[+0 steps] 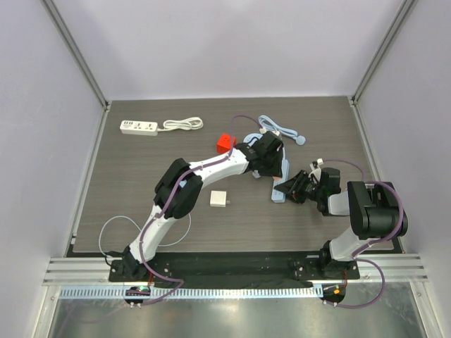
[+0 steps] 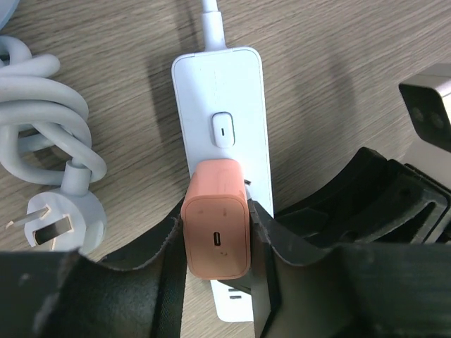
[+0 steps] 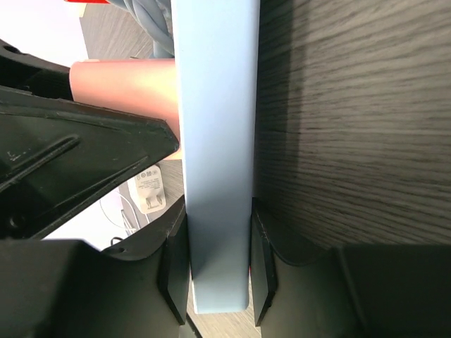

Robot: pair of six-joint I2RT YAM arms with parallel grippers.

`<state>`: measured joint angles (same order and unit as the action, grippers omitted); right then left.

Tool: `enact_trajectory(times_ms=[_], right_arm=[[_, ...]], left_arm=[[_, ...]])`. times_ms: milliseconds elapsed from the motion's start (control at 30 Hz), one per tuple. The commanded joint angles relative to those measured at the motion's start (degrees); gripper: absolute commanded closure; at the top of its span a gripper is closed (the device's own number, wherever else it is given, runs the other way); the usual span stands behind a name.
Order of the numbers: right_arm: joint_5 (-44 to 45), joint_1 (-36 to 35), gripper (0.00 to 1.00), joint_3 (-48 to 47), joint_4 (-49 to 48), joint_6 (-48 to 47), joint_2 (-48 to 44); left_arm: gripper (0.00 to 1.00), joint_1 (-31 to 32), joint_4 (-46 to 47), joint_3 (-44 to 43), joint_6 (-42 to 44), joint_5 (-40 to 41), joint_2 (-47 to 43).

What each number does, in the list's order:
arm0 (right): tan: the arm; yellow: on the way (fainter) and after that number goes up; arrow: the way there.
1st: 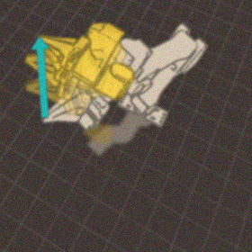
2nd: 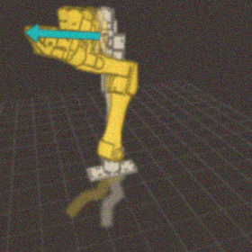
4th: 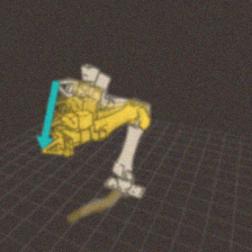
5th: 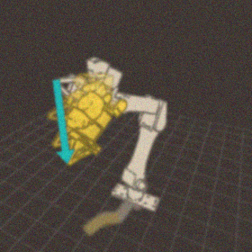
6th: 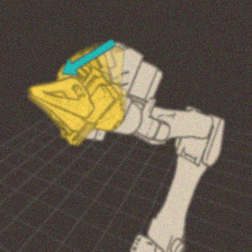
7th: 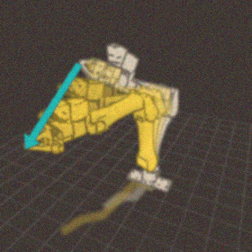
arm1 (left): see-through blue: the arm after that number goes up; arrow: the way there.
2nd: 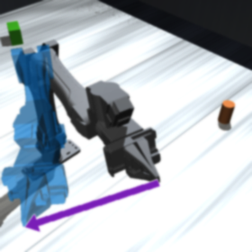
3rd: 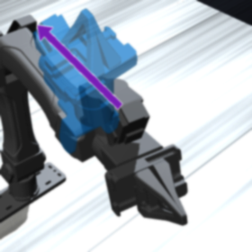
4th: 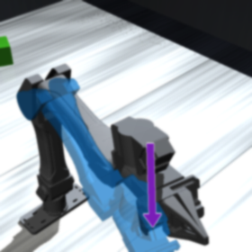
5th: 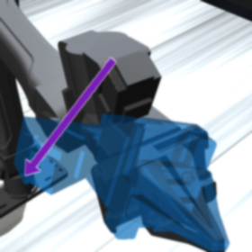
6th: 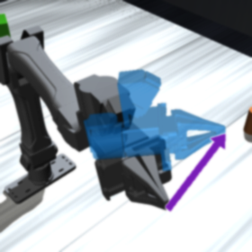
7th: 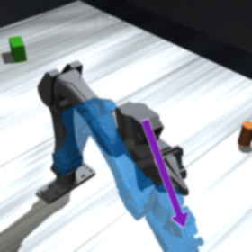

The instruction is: Pull the plug off the socket

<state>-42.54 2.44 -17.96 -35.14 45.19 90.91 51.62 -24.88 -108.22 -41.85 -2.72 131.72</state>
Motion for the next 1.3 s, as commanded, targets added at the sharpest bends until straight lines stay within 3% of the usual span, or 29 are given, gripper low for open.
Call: enact_trajectory(times_ms=[0,100,333,600,700,733,767,800,867,1000,1067,1167,1233,1267], right_arm=[[0.62,-0.06,0.99,0.73,0.15,-0.45,0.58],[1.23,-0.06,0.99,0.73,1.12,-0.72,0.32],[5.36,-0.06,0.99,0.2,5.77,-1.59,-1.79],[6.16,-0.06,0.99,0.55,5.43,-1.42,-1.53],[6.51,-0.06,0.99,0.47,5.69,-1.42,-1.62],[6.68,-0.06,0.99,0.55,5.78,-1.42,-1.88],[6.86,-0.15,0.99,0.64,5.87,-1.51,-2.05],[7.47,-0.06,0.99,0.64,5.95,-1.51,-2.23],[7.91,-0.06,0.99,0.9,5.96,-1.42,-2.84],[9.41,-0.06,0.99,0.99,7.18,-1.51,-4.25],[9.94,-0.06,0.99,0.99,7.8,-1.77,-4.52],[10.29,-0.06,0.99,0.9,8.41,-1.86,-4.61],[10.38,-0.06,0.99,0.9,8.59,-1.86,-4.69],[10.64,-0.06,0.99,0.82,8.77,-1.86,-4.78]], left_arm=[[0.84,-0.37,0.19,-1.29,1.24,-0.09,-0.94],[1.0,-0.29,0.27,-1.2,1.59,0.08,-2.25],[1.0,-0.46,3.78,0.11,-3.85,-7.2,-5.59],[1.0,-1.08,21.1,9.7,-14.4,-15.12,-11.84],[1.0,0.32,12.27,6.91,-6.88,-7.77,-13.5],[1.0,2.42,7.79,2.8,0.46,2.01,-13.59],[1.0,3.22,1.31,0.76,2.71,4.98,-13.42],[1.0,3.4,-0.59,-0.48,3.34,5.09,-12.81],[1.0,2.44,-0.27,-0.24,-0.57,-4.0,-12.54],[1.0,0.16,13.61,8.89,-9.12,-13.18,-16.48],[1.0,0.5,9.98,8.56,-7.48,-7.96,-16.93],[1.0,4.1,-5.55,-1.7,4.65,6.2,-15.45],[1.0,3.67,-6.32,-3.23,5.2,4.07,-15.35],[1.0,2.88,-2.92,-1.57,3.8,-2.14,-16.05]])
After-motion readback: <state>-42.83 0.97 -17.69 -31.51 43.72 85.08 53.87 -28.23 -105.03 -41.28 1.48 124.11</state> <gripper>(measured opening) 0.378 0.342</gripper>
